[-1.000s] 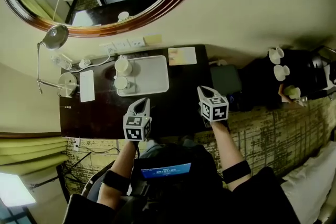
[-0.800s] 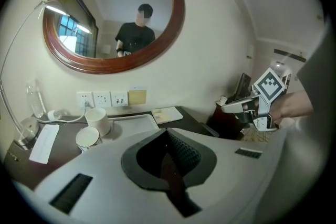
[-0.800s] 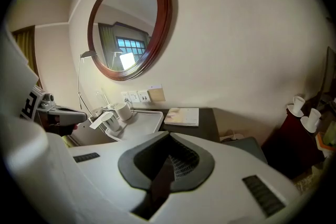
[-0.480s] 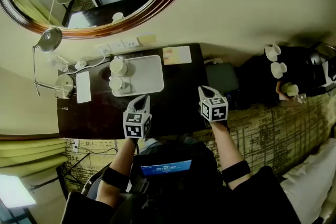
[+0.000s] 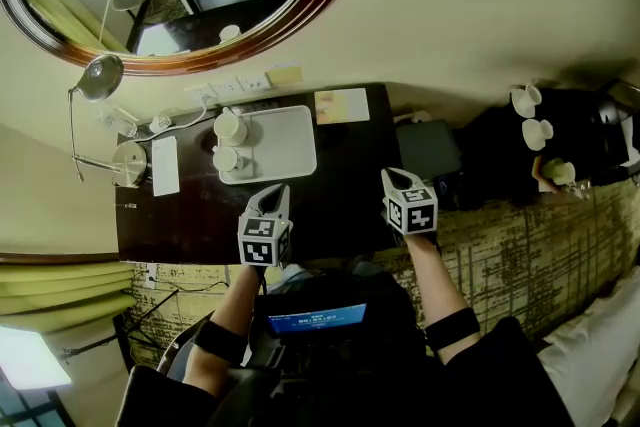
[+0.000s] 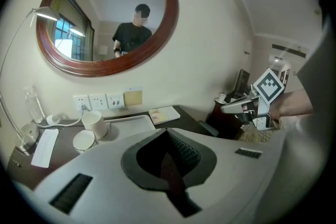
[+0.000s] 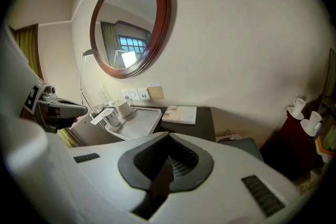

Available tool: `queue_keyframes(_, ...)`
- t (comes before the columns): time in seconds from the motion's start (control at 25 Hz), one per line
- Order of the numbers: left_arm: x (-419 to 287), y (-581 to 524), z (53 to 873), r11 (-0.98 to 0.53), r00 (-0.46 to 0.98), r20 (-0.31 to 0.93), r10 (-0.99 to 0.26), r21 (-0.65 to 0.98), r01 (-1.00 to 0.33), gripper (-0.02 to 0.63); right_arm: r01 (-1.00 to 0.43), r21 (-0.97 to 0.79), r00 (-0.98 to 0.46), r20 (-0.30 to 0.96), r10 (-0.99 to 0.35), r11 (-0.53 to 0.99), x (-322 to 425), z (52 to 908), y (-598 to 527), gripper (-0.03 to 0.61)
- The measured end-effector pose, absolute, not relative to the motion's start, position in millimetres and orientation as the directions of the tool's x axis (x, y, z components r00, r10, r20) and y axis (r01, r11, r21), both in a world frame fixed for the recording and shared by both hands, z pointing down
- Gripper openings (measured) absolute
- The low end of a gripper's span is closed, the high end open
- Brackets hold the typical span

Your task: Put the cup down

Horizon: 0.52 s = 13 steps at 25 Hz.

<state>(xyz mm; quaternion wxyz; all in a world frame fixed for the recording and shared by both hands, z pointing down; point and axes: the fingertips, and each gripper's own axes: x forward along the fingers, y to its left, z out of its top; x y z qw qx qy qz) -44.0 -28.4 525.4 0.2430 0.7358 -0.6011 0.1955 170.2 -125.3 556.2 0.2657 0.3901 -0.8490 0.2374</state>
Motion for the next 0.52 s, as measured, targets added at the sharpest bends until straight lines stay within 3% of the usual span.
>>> queue_keyframes(0.52, -34, -20, 527, -0.169, 0.219, 0.599, -0.770, 0.139, -0.976, 0.003, -0.784, -0.209, -0.561, 0.642, -0.523, 0.584, 174, 560, -117, 0.002)
